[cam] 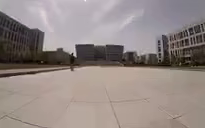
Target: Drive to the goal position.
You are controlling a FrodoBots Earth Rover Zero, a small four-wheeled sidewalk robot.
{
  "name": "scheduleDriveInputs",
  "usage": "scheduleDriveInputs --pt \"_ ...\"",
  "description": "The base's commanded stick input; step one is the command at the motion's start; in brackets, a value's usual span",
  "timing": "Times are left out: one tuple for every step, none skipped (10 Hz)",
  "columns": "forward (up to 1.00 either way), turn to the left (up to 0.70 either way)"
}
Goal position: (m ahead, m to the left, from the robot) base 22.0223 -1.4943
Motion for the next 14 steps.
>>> scheduleDriveInputs --pt "1.0 0.0" --pt "1.0 0.0" --pt "1.0 0.0" --pt "1.0 0.0" --pt "1.0 0.0" --pt "1.0 0.0" --pt "1.0 0.0" --pt "1.0 0.0" --pt "1.0 0.0" --pt "1.0 0.0" --pt "1.0 0.0" --pt "1.0 0.0" --pt "1.0 0.0" --pt "1.0 0.0"
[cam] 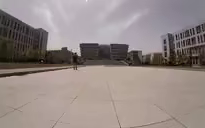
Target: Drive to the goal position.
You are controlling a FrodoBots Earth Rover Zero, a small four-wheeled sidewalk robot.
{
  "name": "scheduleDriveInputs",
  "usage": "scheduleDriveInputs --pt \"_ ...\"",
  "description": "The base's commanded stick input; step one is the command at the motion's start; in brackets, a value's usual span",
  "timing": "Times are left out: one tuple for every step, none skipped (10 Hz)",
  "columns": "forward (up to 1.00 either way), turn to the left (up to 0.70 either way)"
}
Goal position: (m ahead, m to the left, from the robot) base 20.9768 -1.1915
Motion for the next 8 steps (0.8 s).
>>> scheduleDriveInputs --pt "1.0 0.0" --pt "1.0 0.0" --pt "1.0 0.0" --pt "1.0 0.0" --pt "1.0 0.0" --pt "1.0 0.0" --pt "1.0 0.0" --pt "1.0 0.0"
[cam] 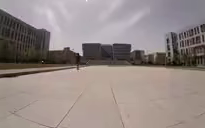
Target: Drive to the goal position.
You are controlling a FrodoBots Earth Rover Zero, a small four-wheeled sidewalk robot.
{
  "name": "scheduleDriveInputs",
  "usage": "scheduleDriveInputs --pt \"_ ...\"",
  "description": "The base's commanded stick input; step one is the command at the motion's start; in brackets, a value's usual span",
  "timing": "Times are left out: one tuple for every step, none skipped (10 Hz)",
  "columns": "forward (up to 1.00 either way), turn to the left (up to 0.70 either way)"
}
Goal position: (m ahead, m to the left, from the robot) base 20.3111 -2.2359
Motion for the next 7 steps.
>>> scheduleDriveInputs --pt "1.0 0.0" --pt "1.0 0.0" --pt "1.0 0.0" --pt "1.0 0.0" --pt "1.0 0.0" --pt "1.0 0.0" --pt "1.0 0.0"
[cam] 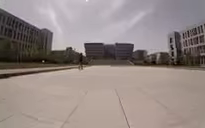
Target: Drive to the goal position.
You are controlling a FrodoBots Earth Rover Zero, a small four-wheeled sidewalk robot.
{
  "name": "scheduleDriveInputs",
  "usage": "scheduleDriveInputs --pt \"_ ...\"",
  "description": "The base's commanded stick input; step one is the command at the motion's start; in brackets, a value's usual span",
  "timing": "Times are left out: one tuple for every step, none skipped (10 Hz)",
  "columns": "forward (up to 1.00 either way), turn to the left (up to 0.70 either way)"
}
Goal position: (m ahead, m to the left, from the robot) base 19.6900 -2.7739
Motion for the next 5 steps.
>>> scheduleDriveInputs --pt "1.0 0.0" --pt "1.0 0.0" --pt "1.0 0.0" --pt "1.0 -0.02" --pt "1.0 -0.15"
